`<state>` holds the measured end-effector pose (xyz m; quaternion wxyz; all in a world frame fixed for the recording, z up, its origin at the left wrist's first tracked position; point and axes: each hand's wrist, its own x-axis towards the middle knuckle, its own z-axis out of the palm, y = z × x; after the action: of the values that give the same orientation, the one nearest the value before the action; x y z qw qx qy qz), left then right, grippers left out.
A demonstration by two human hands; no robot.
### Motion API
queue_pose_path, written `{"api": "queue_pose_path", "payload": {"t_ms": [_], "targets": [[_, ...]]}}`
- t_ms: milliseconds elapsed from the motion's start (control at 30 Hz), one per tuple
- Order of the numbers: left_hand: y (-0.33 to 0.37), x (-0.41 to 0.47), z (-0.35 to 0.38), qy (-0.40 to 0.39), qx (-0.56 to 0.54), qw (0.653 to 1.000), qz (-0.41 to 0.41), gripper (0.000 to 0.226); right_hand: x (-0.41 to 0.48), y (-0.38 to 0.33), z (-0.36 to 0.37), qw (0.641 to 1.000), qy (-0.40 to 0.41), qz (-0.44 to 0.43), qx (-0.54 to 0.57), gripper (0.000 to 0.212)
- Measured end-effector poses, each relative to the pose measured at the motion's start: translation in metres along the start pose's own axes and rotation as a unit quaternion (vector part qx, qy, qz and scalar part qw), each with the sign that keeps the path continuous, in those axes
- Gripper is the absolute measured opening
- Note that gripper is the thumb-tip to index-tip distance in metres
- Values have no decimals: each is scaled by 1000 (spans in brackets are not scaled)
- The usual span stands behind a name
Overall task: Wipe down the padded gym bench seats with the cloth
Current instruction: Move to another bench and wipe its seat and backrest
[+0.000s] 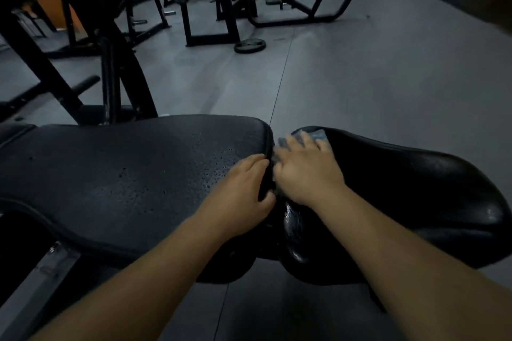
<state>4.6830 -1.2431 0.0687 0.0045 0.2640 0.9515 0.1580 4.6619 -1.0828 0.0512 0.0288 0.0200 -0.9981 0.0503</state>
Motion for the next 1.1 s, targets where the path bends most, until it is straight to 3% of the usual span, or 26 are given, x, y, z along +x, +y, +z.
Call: {"api": "queue_pose_path", "payload": {"t_ms": [100, 167, 333, 400, 467, 533, 633, 767, 867, 967, 1033, 1100], "targets": [[-32, 11, -17, -39, 59, 996, 59, 61, -28, -4, -1, 995, 58, -86, 11, 57], [-52, 19, -23, -55, 67, 993, 80, 62, -51, 0, -4, 984, 120, -105, 78, 46], [-85, 41, -30, -50, 72, 989, 117, 59, 11, -11, -15, 943, 194, 89, 253, 26], [-99, 50, -34, -32, 85, 988, 126, 56, 55, -41, -8, 943, 161, 120, 267, 31], [-114, 60, -36, -22, 86, 988, 123, 61, 76, -72, 11, 976, 67, 123, 166, 47], [-131, 66, -32, -15, 69, 991, 117, 71, 66, -82, 18, 986, 26, 104, 125, 53], [-144, 68, -24, -22, 43, 993, 112, 68, 42, -82, 15, 989, 6, 68, 133, 58], [-147, 68, -21, -27, 36, 992, 118, 68, 97, -84, 6, 978, 17, 138, 157, 58], [-152, 67, -20, -25, 20, 992, 121, 69, 88, -98, 9, 989, 11, 81, 124, 57], [-152, 68, -22, -18, 18, 993, 117, 68, 48, -86, 19, 979, 5, 50, 198, 61], [-150, 67, -23, -16, 20, 993, 113, 68, 65, -72, 19, 966, 10, 83, 246, 59], [-148, 68, -25, -13, 20, 994, 110, 69, 96, -68, 18, 969, 5, 128, 211, 59]]}}
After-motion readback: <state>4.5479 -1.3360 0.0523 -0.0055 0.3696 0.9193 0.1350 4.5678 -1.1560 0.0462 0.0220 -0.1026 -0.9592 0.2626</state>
